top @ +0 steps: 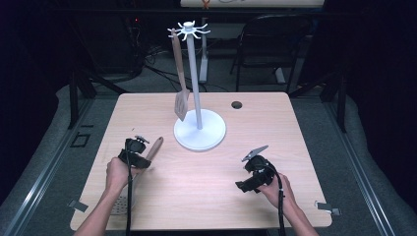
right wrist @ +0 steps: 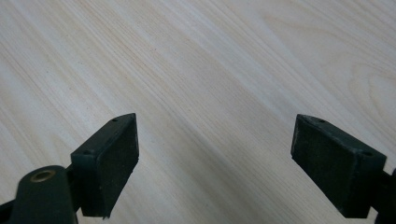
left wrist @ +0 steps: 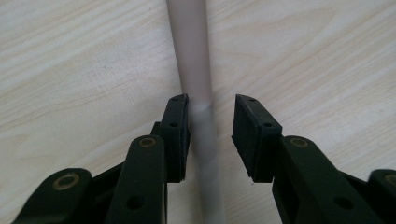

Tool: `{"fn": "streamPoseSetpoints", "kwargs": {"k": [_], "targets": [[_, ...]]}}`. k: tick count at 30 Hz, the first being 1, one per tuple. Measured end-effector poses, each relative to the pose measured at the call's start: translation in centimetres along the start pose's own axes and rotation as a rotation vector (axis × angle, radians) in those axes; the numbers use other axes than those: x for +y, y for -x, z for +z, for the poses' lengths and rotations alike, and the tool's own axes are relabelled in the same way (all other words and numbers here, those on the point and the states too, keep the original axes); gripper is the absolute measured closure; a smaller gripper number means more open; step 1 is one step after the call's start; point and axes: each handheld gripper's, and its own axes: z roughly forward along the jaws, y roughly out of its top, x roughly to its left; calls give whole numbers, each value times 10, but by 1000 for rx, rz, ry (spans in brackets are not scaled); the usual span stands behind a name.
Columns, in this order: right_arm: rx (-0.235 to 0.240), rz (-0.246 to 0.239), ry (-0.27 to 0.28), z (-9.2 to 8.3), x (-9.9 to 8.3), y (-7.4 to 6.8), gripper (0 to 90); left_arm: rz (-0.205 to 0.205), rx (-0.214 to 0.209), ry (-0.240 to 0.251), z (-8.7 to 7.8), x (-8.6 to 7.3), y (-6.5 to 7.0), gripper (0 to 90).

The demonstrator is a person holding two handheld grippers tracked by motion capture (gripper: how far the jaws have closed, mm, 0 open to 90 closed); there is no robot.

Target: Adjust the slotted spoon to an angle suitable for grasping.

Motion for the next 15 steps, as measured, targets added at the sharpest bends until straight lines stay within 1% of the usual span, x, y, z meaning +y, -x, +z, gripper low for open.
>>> {"fn": "streamPoseSetpoints", "kwargs": {"k": [7, 15], "targets": [[-5, -2, -2, 0, 0, -1, 149, -9, 8, -7, 4, -1, -3, 681], [-1, 3, -10, -2, 1, -1, 149, -18, 2, -21, 8, -4, -6, 693]]}}
